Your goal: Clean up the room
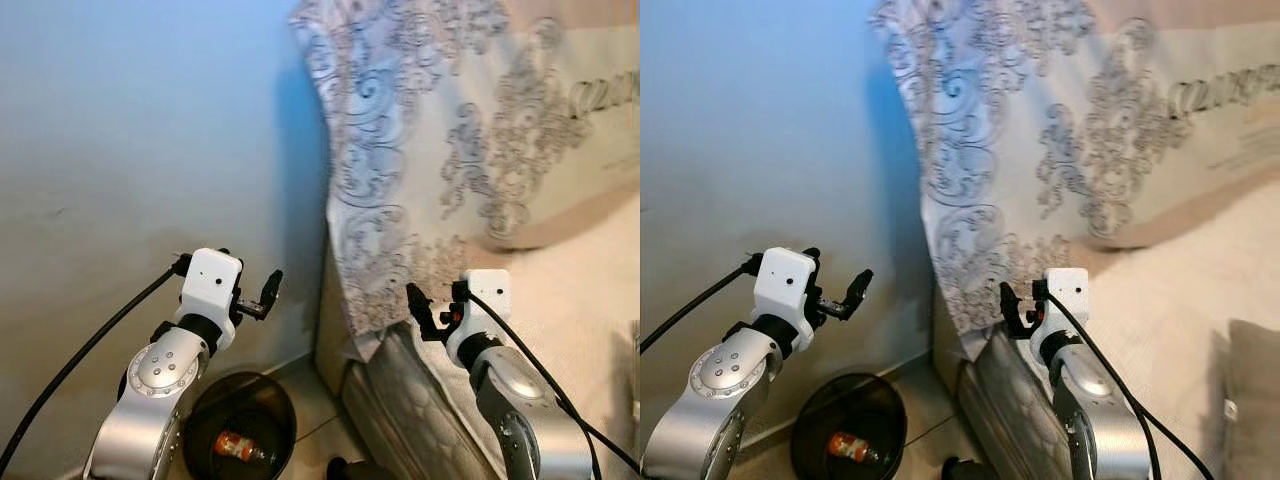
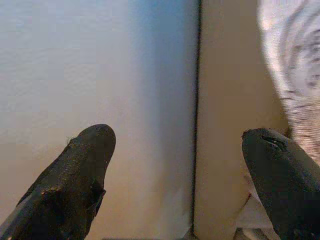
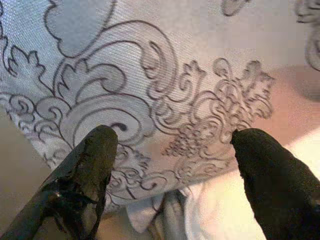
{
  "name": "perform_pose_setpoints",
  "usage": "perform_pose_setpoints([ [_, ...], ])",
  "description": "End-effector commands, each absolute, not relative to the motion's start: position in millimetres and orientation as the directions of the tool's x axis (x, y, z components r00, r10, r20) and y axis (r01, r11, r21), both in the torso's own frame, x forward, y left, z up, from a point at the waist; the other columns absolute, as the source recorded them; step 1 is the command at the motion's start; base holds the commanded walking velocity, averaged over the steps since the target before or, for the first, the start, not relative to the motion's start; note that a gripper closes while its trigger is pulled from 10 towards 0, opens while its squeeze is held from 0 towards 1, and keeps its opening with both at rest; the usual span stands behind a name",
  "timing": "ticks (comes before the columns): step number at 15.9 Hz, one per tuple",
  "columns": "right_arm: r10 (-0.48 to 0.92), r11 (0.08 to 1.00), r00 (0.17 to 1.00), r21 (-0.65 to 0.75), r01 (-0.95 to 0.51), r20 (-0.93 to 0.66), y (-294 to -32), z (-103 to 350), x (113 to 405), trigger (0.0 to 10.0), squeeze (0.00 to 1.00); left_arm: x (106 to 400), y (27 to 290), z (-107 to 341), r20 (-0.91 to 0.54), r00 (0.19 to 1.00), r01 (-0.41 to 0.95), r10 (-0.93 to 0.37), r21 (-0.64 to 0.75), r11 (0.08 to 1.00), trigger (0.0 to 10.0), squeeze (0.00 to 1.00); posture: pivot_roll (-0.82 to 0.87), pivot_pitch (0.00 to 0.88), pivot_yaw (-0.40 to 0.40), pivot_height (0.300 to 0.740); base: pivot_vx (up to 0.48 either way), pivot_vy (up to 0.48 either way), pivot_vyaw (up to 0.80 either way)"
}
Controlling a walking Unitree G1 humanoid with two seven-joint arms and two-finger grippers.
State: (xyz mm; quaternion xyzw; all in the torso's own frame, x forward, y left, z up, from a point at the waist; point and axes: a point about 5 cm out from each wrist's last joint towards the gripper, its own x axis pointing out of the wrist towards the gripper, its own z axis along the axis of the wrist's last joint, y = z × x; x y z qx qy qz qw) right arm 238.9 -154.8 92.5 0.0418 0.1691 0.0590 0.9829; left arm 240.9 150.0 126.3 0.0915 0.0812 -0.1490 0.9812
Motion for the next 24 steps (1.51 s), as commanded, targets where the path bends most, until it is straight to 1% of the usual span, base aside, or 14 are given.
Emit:
perform_pose_setpoints([
  [1,0.123,0.990,0.945,0.099,-0.098,-0.303,-155.3,98.1,240.2,10.0,0.00,241.0,146.8,126.8,-0.185,0.939,0.321,-0.291,0.160,0.933,10.0,0.00,0.01,0.000,-0.013,0.740,0.000,0.000,-0.80],
  [8,0.117,0.992,0.945,0.076,-0.099,-0.307,-156.0,97.2,239.3,10.0,0.00,239.0,144.6,125.1,-0.188,0.937,0.322,-0.293,0.147,0.935,10.0,0.00,0.01,0.000,-0.021,0.740,0.000,0.000,-0.80],
  [24,0.113,0.992,0.942,0.082,-0.091,-0.317,-154.2,96.4,240.1,10.0,0.00,235.9,140.2,125.1,-0.175,0.930,0.347,-0.323,0.131,0.929,10.0,0.00,0.01,0.000,-0.026,0.740,0.000,0.000,-0.80],
])
